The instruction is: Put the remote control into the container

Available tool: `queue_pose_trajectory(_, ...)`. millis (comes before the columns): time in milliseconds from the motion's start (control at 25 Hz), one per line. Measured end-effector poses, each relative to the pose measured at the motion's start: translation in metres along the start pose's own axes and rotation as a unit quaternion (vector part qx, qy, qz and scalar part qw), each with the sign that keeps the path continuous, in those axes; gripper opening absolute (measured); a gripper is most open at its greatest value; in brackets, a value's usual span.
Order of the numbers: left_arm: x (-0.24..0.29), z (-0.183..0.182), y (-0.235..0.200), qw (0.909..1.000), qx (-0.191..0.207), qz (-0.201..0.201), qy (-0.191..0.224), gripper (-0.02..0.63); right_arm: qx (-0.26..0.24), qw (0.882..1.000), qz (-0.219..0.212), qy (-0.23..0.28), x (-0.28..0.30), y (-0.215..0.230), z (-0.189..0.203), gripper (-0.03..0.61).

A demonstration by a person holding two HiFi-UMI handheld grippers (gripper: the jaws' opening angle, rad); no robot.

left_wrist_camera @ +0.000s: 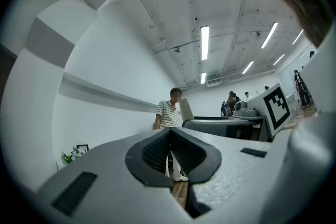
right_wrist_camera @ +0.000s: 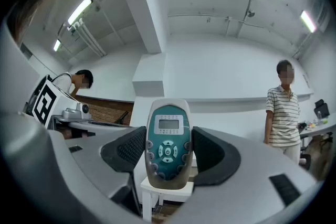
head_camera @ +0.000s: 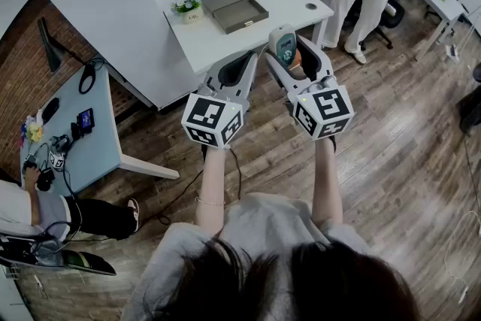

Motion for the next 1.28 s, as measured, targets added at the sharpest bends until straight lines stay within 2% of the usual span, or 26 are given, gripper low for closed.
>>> queue_pose_trajectory(680, 0.002, 0.002, 0.0, 1.0, -0.002, -0.005, 0.0, 0.005, 0.001, 1.0, -0.003, -0.006, 0.002, 0.004, 0.001, 0.282)
queue_pose_trajectory(1280, 0.002, 0.015, 0.004, 0.9983, -0.012, -0.054, -0.02, 0.005, 0.033, 0.999, -0.038, -0.005, 0.006, 0.022, 0.01, 0.282)
Point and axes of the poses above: the fingertips, and each gripper's own axes: x forward along the fingers, y to its right, z out of its underside, the point moved 6 cm from there along -x, backward along the fingers, and after that the axes turned 3 degrees about -x, right-handed, at the moved point
